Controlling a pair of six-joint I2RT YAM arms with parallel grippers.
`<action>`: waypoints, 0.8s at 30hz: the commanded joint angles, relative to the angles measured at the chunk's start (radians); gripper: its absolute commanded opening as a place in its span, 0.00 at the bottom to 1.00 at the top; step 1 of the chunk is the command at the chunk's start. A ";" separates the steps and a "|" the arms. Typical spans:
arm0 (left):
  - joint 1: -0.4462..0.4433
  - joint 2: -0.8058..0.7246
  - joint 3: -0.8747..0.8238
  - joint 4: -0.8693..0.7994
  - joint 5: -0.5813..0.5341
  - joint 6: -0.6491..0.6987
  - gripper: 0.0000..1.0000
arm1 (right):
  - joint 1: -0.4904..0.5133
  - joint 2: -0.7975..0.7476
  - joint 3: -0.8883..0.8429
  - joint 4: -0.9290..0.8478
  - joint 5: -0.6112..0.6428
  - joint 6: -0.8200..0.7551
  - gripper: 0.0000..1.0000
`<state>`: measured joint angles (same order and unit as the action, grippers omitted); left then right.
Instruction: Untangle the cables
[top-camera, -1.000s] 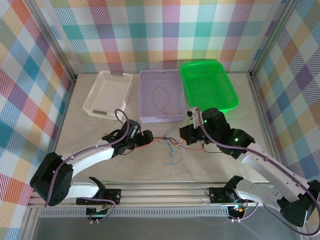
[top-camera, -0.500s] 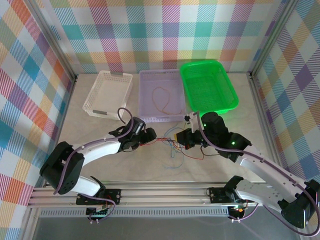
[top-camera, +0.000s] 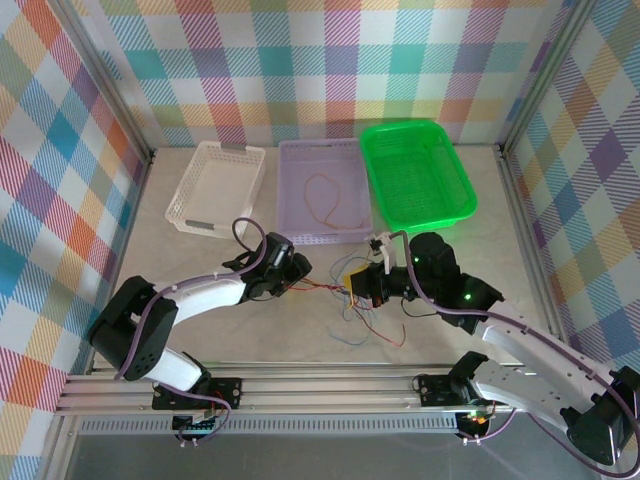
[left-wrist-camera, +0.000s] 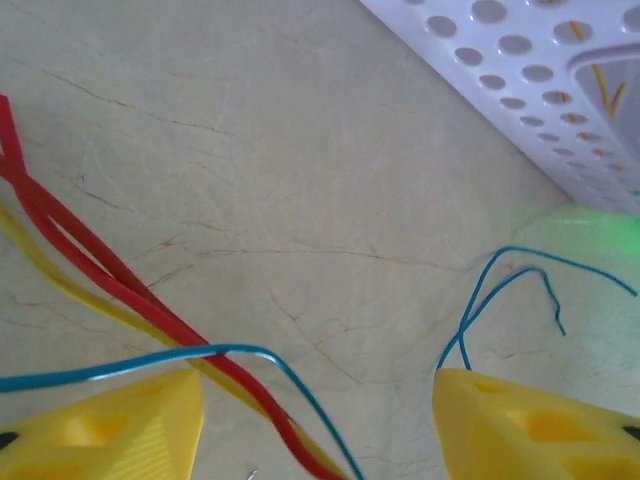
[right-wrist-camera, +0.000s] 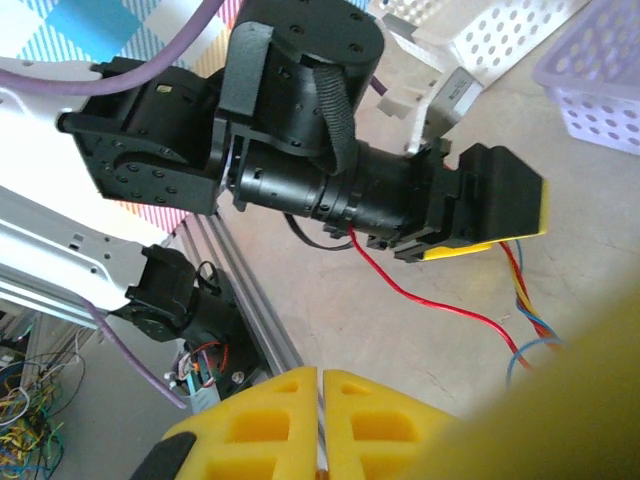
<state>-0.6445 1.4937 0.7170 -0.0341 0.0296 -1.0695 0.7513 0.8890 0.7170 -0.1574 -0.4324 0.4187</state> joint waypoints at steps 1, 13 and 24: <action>0.002 0.043 0.025 0.050 0.013 -0.039 0.56 | -0.002 -0.011 -0.008 0.088 -0.055 0.015 0.00; -0.003 0.114 0.024 0.083 0.047 -0.052 0.30 | 0.009 -0.005 -0.008 0.131 -0.076 0.021 0.00; 0.040 0.054 -0.019 0.010 0.012 -0.002 0.00 | 0.008 -0.133 0.096 -0.187 0.341 -0.051 0.00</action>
<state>-0.6312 1.5978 0.7227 0.0208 0.0666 -1.1057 0.7570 0.8196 0.7330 -0.2226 -0.3058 0.4156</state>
